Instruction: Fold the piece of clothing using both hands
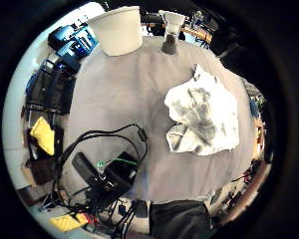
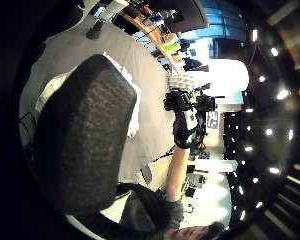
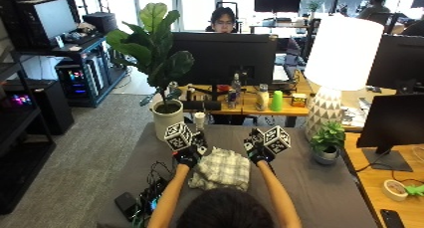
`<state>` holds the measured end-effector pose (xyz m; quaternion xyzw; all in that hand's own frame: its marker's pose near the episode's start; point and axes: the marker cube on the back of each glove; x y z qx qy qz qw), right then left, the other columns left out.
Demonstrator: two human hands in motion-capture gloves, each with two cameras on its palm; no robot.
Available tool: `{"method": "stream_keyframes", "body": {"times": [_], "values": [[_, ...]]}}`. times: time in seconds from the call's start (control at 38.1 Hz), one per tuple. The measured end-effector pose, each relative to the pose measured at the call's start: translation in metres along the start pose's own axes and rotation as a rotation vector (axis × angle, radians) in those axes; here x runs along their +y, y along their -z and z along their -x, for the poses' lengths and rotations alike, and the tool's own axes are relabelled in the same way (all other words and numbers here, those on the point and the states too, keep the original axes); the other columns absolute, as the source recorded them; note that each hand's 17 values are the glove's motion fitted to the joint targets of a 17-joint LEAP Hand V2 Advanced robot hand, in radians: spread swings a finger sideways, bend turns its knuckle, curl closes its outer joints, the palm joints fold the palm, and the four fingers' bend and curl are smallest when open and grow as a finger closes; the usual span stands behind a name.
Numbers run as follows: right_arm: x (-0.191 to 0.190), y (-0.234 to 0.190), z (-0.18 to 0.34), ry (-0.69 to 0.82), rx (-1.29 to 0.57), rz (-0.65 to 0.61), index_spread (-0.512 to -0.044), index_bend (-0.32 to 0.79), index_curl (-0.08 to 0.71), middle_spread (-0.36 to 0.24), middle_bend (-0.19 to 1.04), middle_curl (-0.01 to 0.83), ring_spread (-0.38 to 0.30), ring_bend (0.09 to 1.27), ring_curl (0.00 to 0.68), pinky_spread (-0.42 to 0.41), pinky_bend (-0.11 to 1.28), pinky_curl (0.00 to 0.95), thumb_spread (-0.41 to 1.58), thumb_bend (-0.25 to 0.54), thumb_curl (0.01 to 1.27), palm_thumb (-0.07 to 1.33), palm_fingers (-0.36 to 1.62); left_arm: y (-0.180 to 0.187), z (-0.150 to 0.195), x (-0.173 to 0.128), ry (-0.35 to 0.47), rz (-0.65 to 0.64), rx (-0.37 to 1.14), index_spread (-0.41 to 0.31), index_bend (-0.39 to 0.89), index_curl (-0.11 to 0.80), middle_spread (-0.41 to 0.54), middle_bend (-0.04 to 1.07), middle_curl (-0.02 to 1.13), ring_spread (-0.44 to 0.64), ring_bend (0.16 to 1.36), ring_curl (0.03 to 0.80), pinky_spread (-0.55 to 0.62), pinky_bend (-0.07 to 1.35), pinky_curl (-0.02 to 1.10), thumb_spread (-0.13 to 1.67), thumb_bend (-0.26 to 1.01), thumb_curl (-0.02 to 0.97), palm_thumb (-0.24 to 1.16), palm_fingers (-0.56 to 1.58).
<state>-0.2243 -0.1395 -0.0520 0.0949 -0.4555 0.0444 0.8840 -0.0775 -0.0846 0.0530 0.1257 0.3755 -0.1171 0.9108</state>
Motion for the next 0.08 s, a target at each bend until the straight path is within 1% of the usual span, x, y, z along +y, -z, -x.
{"method": "stream_keyframes", "body": {"times": [0.08], "values": [[-0.0056, 0.0068, -0.0114, -0.004, 0.041, -0.041, -0.139, 0.09, 0.240, -0.039, 0.35, 0.493, -0.146, 0.67, 0.454, -0.217, 0.72, 0.435, 1.30, -0.004, 0.47, 0.85, 1.19, -0.0017, -0.0032, -0.0006, -0.003, 0.011, -0.007, -0.031, 0.16, 0.347, 0.111, 0.14, 0.23, 0.05, 0.64, 0.361, 0.04, 0.49, 0.38, 1.34, -0.01, 0.176, 0.04, 0.40]]}}
